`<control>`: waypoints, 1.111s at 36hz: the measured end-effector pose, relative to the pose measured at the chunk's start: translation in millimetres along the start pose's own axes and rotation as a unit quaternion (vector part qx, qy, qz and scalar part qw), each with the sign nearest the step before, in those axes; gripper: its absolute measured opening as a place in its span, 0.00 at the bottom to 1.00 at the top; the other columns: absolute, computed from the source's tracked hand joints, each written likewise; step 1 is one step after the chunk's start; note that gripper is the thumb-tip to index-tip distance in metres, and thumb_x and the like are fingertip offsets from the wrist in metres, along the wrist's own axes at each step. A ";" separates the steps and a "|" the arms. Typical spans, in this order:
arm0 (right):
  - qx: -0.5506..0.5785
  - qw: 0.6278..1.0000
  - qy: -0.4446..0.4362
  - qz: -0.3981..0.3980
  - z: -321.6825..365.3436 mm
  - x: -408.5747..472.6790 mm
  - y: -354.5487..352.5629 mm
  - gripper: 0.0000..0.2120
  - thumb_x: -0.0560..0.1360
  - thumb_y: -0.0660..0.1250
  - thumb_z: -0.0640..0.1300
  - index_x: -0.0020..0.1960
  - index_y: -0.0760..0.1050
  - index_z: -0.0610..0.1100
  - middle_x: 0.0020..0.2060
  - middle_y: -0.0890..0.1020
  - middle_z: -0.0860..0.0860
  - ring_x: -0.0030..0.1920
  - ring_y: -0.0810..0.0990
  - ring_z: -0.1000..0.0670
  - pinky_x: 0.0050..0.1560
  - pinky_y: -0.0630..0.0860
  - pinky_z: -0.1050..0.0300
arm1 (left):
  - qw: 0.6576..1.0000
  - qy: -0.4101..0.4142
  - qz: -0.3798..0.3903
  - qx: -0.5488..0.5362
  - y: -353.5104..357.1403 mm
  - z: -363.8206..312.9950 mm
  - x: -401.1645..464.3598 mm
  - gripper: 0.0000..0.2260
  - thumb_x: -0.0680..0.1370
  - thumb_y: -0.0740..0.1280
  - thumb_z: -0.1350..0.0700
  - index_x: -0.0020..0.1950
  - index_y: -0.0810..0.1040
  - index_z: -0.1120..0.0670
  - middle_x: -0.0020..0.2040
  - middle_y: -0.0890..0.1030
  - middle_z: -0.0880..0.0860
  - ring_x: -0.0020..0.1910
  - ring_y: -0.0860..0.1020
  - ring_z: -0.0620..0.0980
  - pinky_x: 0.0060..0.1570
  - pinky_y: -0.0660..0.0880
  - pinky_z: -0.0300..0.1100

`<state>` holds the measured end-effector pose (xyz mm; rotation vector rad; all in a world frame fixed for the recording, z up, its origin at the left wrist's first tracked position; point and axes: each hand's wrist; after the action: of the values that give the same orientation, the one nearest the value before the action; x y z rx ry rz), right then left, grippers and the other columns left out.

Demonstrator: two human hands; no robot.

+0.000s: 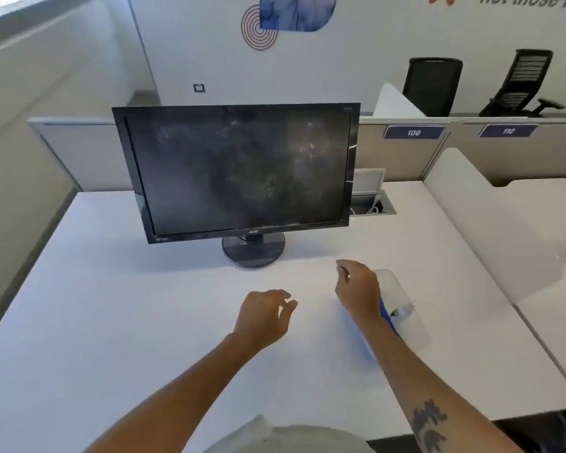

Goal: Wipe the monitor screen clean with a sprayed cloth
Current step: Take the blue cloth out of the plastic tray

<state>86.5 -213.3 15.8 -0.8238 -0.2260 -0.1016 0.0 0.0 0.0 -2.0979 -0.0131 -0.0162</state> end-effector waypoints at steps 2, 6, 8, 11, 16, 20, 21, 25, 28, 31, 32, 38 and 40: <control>0.001 0.999 0.037 -0.004 -10.9 3.6 -12.5 0.11 0.82 0.67 0.33 0.60 0.85 0.35 0.56 0.88 0.41 0.58 0.85 0.40 0.61 0.79 0.52 | 0.999 0.015 0.020 -0.022 9.0 -14.0 4.7 0.17 0.85 0.66 0.43 0.68 0.85 0.51 0.61 0.88 0.45 0.57 0.86 0.47 0.64 0.76 0.43; -0.024 0.992 0.119 0.027 -31.6 3.7 -27.5 0.13 0.82 0.68 0.35 0.65 0.82 0.38 0.61 0.85 0.43 0.62 0.83 0.41 0.64 0.79 0.51 | 0.995 0.026 0.093 -0.037 29.0 -45.0 9.5 0.22 0.86 0.64 0.41 0.77 0.77 0.49 0.74 0.80 0.46 0.70 0.80 0.48 0.71 0.75 0.44; -0.033 0.986 0.154 0.045 -41.6 2.5 -30.2 0.17 0.82 0.70 0.37 0.70 0.78 0.39 0.66 0.83 0.44 0.65 0.81 0.42 0.65 0.78 0.53 | 0.991 0.031 0.123 -0.040 39.2 -57.4 13.5 0.24 0.86 0.63 0.41 0.81 0.73 0.48 0.79 0.76 0.47 0.75 0.77 0.49 0.74 0.74 0.46; -0.044 0.976 0.194 0.089 -54.7 1.2 -30.9 0.23 0.81 0.72 0.39 0.75 0.72 0.41 0.69 0.79 0.45 0.68 0.79 0.42 0.61 0.76 0.57 | 0.983 0.036 0.175 -0.035 53.8 -76.8 17.1 0.27 0.87 0.63 0.42 0.85 0.66 0.47 0.85 0.69 0.48 0.82 0.70 0.51 0.80 0.69 0.48; -0.087 0.962 0.202 0.164 -68.4 2.1 -24.4 0.33 0.80 0.75 0.43 0.79 0.63 0.42 0.74 0.73 0.44 0.72 0.75 0.42 0.68 0.76 0.52 | 0.973 0.050 0.222 -0.027 75.0 -92.1 19.3 0.31 0.87 0.63 0.43 0.89 0.57 0.45 0.89 0.58 0.47 0.87 0.60 0.51 0.84 0.62 0.51; -0.104 0.955 0.198 0.193 -75.9 4.0 -19.7 0.37 0.79 0.75 0.47 0.80 0.60 0.42 0.76 0.70 0.44 0.75 0.72 0.42 0.70 0.75 0.50 | 0.969 0.070 0.236 -0.012 86.0 -94.3 18.7 0.34 0.87 0.65 0.43 0.89 0.53 0.43 0.90 0.53 0.47 0.88 0.58 0.53 0.84 0.60 0.51; -0.110 0.953 0.199 0.198 -76.8 5.2 -19.0 0.38 0.79 0.75 0.48 0.81 0.59 0.42 0.76 0.70 0.44 0.75 0.72 0.42 0.71 0.74 0.50 | 0.968 0.074 0.239 -0.007 87.7 -94.1 18.4 0.34 0.87 0.65 0.43 0.89 0.52 0.43 0.90 0.52 0.48 0.88 0.58 0.54 0.84 0.60 0.51; -0.144 0.945 0.191 0.224 -82.3 10.8 -16.9 0.39 0.80 0.73 0.50 0.81 0.55 0.39 0.77 0.68 0.43 0.76 0.70 0.42 0.73 0.72 0.49 | 0.963 0.093 0.252 0.029 93.3 -92.1 19.0 0.35 0.88 0.63 0.42 0.90 0.48 0.43 0.90 0.46 0.48 0.89 0.55 0.55 0.86 0.54 0.53; -0.148 0.942 0.196 0.231 -85.2 13.2 -14.9 0.39 0.81 0.72 0.50 0.82 0.54 0.38 0.77 0.68 0.42 0.76 0.69 0.41 0.74 0.72 0.48 | 0.957 0.100 0.269 0.042 95.6 -91.5 18.2 0.35 0.88 0.61 0.43 0.90 0.46 0.43 0.90 0.44 0.48 0.89 0.51 0.53 0.87 0.47 0.54; -0.140 0.939 0.204 0.238 -85.9 14.9 -12.1 0.39 0.81 0.72 0.48 0.82 0.54 0.39 0.76 0.68 0.42 0.76 0.70 0.40 0.73 0.72 0.46 | 0.955 0.105 0.274 0.047 96.5 -92.2 17.0 0.35 0.88 0.61 0.43 0.90 0.44 0.44 0.90 0.43 0.47 0.90 0.48 0.51 0.86 0.44 0.55; -0.141 0.938 0.206 0.240 -86.2 15.6 -11.3 0.39 0.81 0.73 0.48 0.82 0.54 0.39 0.76 0.69 0.42 0.75 0.70 0.40 0.73 0.73 0.46 | 0.955 0.104 0.274 0.048 96.4 -92.8 17.1 0.35 0.88 0.61 0.44 0.90 0.44 0.44 0.90 0.43 0.47 0.90 0.47 0.51 0.86 0.44 0.55; -0.173 0.932 0.207 0.242 -87.0 17.6 -11.8 0.38 0.81 0.72 0.50 0.80 0.55 0.38 0.74 0.71 0.42 0.75 0.70 0.41 0.73 0.74 0.46 | 0.954 0.098 0.279 0.054 94.3 -97.0 16.3 0.34 0.89 0.60 0.44 0.90 0.44 0.45 0.90 0.43 0.48 0.90 0.45 0.51 0.86 0.42 0.55; -0.170 0.932 0.214 0.239 -85.9 19.0 -12.4 0.38 0.80 0.73 0.49 0.80 0.56 0.37 0.74 0.72 0.42 0.74 0.71 0.40 0.72 0.75 0.47 | 0.953 0.098 0.279 0.060 94.1 -97.6 14.7 0.34 0.89 0.59 0.44 0.90 0.44 0.46 0.90 0.42 0.48 0.89 0.44 0.51 0.86 0.41 0.56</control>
<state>116.5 -285.0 -27.3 -1.1561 0.4190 0.1443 15.6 -131.6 -31.9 -1.9043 0.6815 0.1144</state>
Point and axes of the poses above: each hand's wrist, its own x-axis towards the middle knuckle, its own y-axis out of the palm, z = x × y
